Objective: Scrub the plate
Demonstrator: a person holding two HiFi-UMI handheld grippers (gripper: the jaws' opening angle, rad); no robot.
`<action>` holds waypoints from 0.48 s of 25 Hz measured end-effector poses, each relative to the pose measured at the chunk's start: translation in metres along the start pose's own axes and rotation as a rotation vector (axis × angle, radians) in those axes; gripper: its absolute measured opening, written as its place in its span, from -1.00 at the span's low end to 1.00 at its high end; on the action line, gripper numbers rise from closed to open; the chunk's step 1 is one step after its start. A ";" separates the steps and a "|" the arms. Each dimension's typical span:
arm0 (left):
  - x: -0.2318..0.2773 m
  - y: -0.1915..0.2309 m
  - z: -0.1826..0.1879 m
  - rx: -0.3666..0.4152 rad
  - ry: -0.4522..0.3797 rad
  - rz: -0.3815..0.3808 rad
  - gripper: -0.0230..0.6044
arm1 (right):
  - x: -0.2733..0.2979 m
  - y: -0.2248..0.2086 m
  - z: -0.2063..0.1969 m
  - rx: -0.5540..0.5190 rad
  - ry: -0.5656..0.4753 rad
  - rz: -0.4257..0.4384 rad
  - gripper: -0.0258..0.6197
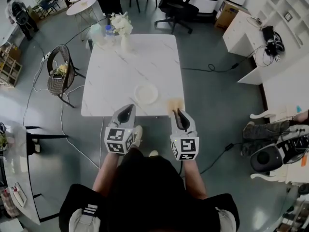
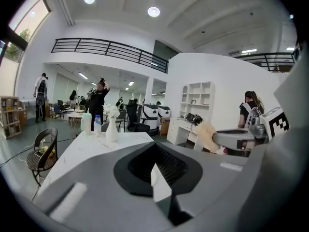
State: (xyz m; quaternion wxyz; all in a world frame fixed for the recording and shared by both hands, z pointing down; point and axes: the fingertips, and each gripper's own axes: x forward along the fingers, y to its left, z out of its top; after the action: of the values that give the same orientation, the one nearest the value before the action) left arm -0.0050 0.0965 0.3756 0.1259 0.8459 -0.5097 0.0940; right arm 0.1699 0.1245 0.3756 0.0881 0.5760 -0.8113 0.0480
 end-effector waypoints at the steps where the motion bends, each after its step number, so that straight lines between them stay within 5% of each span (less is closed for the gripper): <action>1: -0.004 -0.001 0.000 -0.001 -0.004 0.002 -0.91 | -0.004 0.001 0.000 0.002 -0.001 0.000 -0.71; 12: -0.039 -0.026 -0.014 0.006 -0.004 -0.002 -0.91 | -0.047 0.018 -0.006 0.014 -0.018 0.005 -0.71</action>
State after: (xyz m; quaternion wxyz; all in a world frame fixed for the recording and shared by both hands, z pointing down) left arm -0.0007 0.1455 0.3749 0.1223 0.8469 -0.5089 0.0939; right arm 0.1685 0.1752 0.3724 0.0765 0.5750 -0.8131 0.0485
